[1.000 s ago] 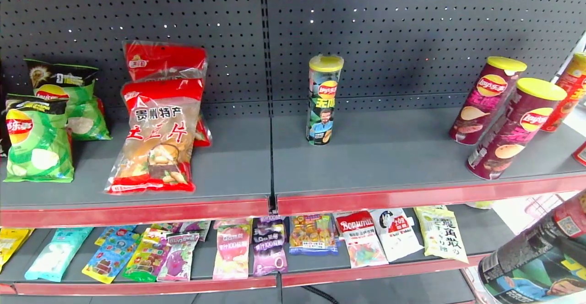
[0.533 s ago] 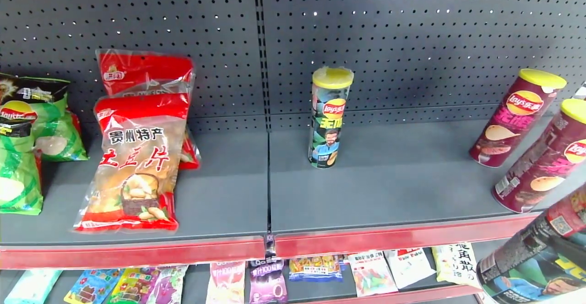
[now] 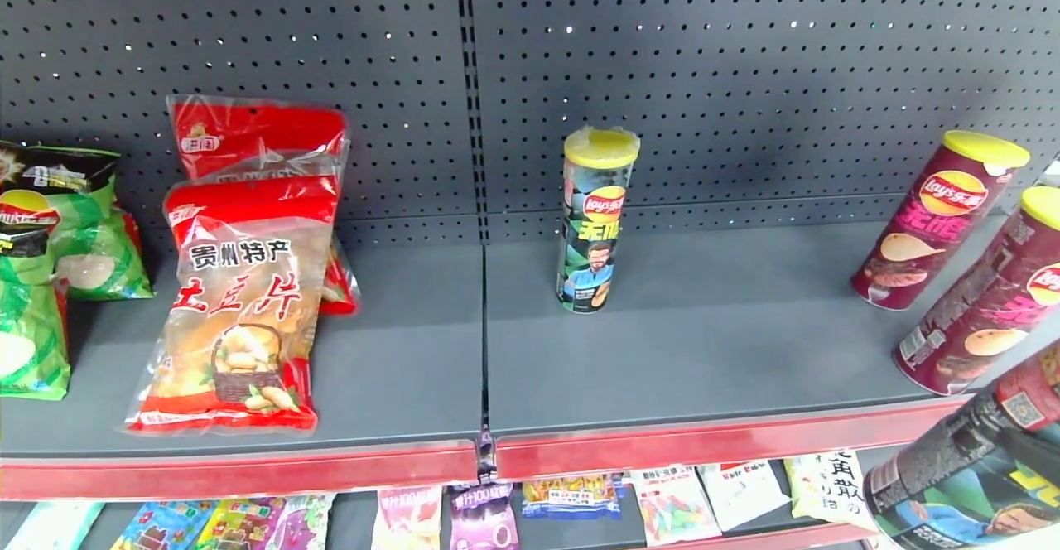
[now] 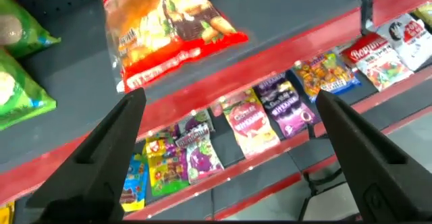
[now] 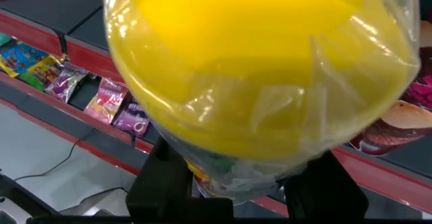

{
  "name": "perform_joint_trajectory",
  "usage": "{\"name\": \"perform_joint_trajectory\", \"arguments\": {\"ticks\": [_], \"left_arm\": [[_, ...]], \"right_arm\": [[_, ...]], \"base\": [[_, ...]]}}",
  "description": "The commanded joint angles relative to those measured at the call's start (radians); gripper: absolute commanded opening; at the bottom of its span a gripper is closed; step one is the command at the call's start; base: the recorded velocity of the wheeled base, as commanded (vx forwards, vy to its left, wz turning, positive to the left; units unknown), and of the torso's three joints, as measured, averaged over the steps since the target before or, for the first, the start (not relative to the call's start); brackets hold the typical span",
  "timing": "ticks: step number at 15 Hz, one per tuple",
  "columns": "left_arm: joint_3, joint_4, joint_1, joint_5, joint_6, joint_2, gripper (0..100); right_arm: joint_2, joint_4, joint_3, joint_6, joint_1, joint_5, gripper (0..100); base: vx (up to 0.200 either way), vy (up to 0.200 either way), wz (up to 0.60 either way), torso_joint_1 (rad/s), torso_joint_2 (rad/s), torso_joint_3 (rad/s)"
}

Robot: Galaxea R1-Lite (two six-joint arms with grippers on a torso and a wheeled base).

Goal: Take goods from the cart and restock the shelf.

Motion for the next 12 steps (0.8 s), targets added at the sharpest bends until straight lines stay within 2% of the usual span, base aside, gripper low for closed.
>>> {"name": "perform_joint_trajectory", "arguments": {"ticks": [1,4,6,7,8,9,12], "left_arm": [[0.000,0.000,0.001,-0.001,0.000,-0.002,100],[-0.002,0.000,0.001,-0.001,0.000,-0.007,100],[-0.012,0.000,-0.001,-0.010,0.041,0.004,100],[-0.034,0.000,-0.015,-0.073,0.063,0.049,100],[-0.067,-0.014,-0.016,-0.119,0.066,0.122,100],[-0.094,-0.046,-0.016,-0.137,0.064,0.193,100],[-0.262,-0.353,-0.024,-0.335,0.037,0.636,100]], "right_arm": [[0.009,0.000,-0.002,-0.001,0.000,0.001,0],[0.009,0.000,0.000,-0.001,0.000,0.001,0],[0.007,0.000,0.001,0.001,0.000,0.001,0],[0.009,0.000,0.001,-0.001,0.000,0.001,0],[0.009,0.000,0.000,-0.001,0.002,0.003,0],[0.010,0.000,-0.005,-0.001,0.005,0.003,0],[0.036,-0.007,-0.020,-0.001,0.048,-0.002,0]], "base": [[0.000,0.000,0.00,0.000,0.00,0.000],[0.000,0.000,0.00,0.000,0.00,0.000],[0.000,0.000,0.00,0.000,0.00,0.000],[0.000,0.000,0.00,0.000,0.00,0.000],[0.000,0.000,0.00,0.000,0.00,0.000],[0.000,0.000,0.00,0.000,0.00,0.000],[0.000,0.000,0.00,0.000,0.00,0.000]]}}
